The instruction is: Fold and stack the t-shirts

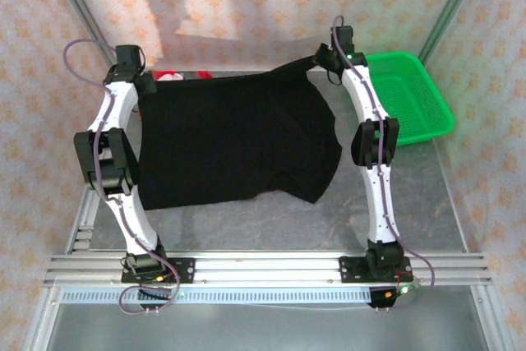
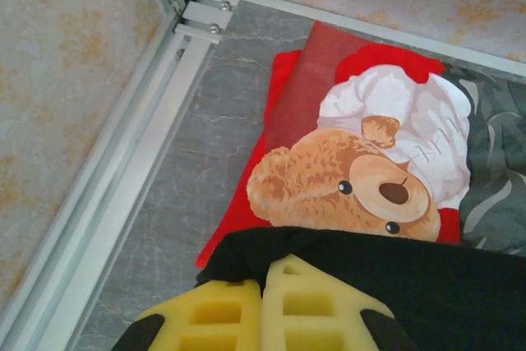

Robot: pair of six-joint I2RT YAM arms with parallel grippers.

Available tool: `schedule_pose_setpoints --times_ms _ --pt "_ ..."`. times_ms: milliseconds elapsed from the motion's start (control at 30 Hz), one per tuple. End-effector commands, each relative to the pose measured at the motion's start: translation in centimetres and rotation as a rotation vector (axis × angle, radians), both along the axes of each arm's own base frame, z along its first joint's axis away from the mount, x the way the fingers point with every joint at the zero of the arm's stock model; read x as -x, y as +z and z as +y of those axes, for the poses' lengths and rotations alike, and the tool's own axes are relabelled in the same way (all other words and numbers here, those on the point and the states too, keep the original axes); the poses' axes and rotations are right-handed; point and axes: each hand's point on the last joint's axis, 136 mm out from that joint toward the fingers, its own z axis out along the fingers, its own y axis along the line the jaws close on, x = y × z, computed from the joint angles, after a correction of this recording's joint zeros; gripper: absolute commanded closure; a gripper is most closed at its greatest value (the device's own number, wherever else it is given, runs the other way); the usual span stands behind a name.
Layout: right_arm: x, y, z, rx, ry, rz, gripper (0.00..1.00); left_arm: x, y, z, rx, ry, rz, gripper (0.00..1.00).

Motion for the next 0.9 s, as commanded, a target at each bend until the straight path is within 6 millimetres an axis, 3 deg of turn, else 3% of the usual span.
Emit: schedule_pose_setpoints --times_ms 0,133,233,400,867 --pt "-0.1 2.3 -0.8 -0.044 -0.052 -0.038 1.0 -0.1 1.5 1.2 0.019 0.014 -0.033 1.0" --pt "1.1 2.6 -0.8 -0.073 -0.069 -0.014 1.0 0.1 1.5 1.0 0.098 -0.018 -0.035 1.0" --pt "2.2 1.7 -1.0 -0.089 -0.089 0.015 1.0 0.2 0.4 -0.2 0.159 -0.062 -0.004 1.0" --pt "4.1 0.4 -1.3 -0.127 -0.121 0.045 1.0 1.3 -1.9 0.7 0.209 0.008 0.06 1.0" --pt "10.8 0.7 -2.3 -0.215 -0.188 0.046 1.0 3.2 -3.8 1.7 0.207 0.086 0.108 1.0"
